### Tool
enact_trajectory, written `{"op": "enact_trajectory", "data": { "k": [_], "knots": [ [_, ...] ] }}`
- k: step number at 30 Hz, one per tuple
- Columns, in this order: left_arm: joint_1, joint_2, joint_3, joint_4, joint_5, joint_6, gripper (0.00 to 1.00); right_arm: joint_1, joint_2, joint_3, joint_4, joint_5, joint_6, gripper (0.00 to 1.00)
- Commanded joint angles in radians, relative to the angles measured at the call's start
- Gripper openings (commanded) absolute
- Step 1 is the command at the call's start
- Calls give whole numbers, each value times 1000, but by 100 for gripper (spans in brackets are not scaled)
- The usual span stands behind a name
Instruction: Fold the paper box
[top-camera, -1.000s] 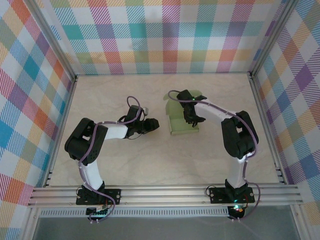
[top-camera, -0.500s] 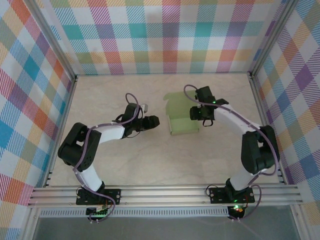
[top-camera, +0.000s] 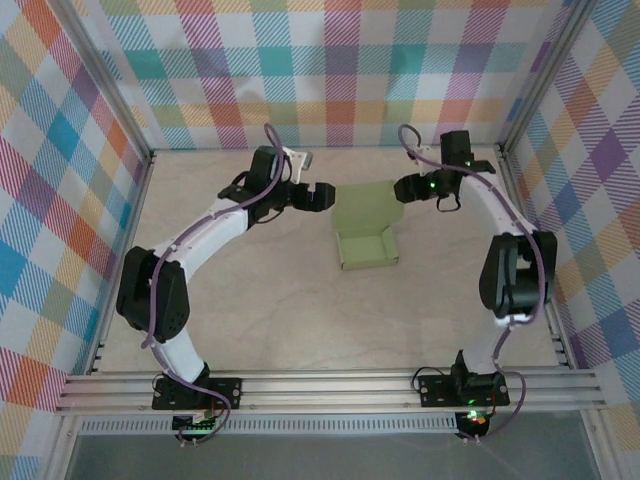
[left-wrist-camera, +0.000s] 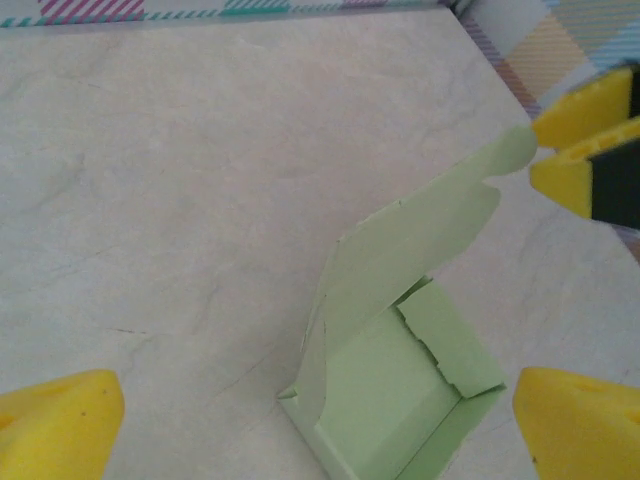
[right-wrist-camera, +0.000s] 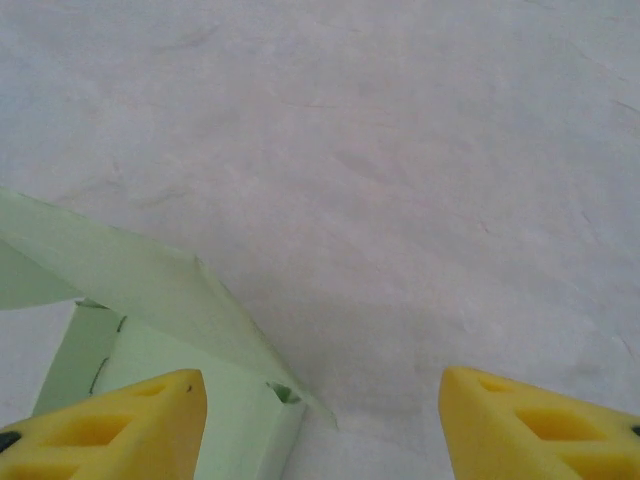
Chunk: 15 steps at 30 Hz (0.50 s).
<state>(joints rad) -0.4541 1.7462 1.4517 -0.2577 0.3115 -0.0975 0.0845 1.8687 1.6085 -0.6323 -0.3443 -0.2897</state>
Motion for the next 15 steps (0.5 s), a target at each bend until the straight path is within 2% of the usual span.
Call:
{"op": "enact_trajectory", "data": {
  "k": [1,5,8,12,14,15],
  "knots": [
    [14,53,73,-209,14,149,100,-13,121,182,-215,-197,-242,60],
    [15,56,90,-229,21,154,99,-12,246,357,-400,-271,-365,56],
    [14,53,89,-229,23,150,99,-11,297,440,-487,-278,-406,50],
    [14,60,90,-227,34,150,95,-11,346,529,-598,-297,-442,37],
    [15,65,90,-223,39,147,94,-8,351,541,-623,-293,-456,23],
    [14,68,90,-221,41,147,94,-6,350,537,-624,-283,-462,21]
  ]
}}
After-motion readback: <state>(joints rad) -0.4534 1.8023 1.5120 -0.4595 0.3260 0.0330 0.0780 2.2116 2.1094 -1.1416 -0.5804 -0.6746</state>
